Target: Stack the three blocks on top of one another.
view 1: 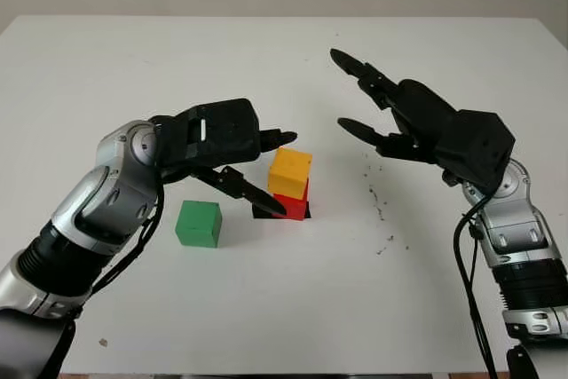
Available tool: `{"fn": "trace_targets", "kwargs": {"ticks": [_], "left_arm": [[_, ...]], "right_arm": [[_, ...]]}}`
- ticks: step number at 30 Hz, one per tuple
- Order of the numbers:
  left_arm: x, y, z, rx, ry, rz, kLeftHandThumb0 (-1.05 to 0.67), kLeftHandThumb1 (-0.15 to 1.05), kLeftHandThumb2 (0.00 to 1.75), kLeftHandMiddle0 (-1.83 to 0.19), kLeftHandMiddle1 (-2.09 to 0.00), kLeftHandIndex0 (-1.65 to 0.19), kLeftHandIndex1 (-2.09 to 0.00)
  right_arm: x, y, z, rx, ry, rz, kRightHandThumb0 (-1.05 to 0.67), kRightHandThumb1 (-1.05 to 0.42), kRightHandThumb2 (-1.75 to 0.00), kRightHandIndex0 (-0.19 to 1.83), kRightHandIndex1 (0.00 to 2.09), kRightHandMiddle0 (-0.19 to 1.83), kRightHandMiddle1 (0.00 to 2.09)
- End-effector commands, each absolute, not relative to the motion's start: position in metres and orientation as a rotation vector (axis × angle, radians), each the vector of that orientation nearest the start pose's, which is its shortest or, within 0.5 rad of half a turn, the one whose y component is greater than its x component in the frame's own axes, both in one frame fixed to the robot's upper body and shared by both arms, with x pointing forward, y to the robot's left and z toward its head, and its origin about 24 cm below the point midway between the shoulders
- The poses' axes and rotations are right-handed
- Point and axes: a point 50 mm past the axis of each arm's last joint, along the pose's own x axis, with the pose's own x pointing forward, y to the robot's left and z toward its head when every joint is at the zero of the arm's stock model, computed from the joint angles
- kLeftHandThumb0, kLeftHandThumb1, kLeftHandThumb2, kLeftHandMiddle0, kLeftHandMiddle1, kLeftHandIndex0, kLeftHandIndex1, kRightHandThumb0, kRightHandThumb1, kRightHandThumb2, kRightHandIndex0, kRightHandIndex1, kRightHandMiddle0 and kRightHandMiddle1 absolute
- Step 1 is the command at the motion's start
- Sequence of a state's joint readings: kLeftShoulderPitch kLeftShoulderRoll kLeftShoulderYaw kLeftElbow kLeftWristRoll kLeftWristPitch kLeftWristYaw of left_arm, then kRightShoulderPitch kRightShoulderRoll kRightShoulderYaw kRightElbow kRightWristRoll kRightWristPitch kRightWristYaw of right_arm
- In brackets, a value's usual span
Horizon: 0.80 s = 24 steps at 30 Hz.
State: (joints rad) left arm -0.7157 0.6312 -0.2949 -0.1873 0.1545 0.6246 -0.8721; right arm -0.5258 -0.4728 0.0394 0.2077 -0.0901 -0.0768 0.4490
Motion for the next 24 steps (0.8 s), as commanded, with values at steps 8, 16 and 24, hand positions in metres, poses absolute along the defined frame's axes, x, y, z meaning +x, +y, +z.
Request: {"fn": "trace_targets", "kwargs": {"ticks": [8, 16, 24], "left_arm": [[0.298, 0.195, 0.264, 0.783, -0.102, -0.520, -0.65, 0.91, 0.05, 0.19, -0.03, 0.14, -0.05], [0.279, 0.239, 0.270, 0.800, -0.152, -0.283, -0.61, 0.92, 0.05, 0.01, -0.09, -0.06, -0.10], [0.271, 0.256, 0.245, 0.980, -0.038, -0.387, -0.76, 0.91, 0.05, -0.08, -0.07, -0.18, -0.10]], "right_arm": [[0.334, -0.185, 0.164, -0.634, -0.266, 0.447, -0.77, -1.05, -0.38, -0.16, 0.05, 0.01, 0.05], [0.335, -0.184, 0.164, -0.634, -0.275, 0.454, -0.77, -1.05, -0.38, -0.15, 0.05, 0.01, 0.05], [0.334, -0.185, 0.165, -0.630, -0.273, 0.454, -0.77, -1.05, -0.38, -0.16, 0.05, 0.01, 0.05]]}}
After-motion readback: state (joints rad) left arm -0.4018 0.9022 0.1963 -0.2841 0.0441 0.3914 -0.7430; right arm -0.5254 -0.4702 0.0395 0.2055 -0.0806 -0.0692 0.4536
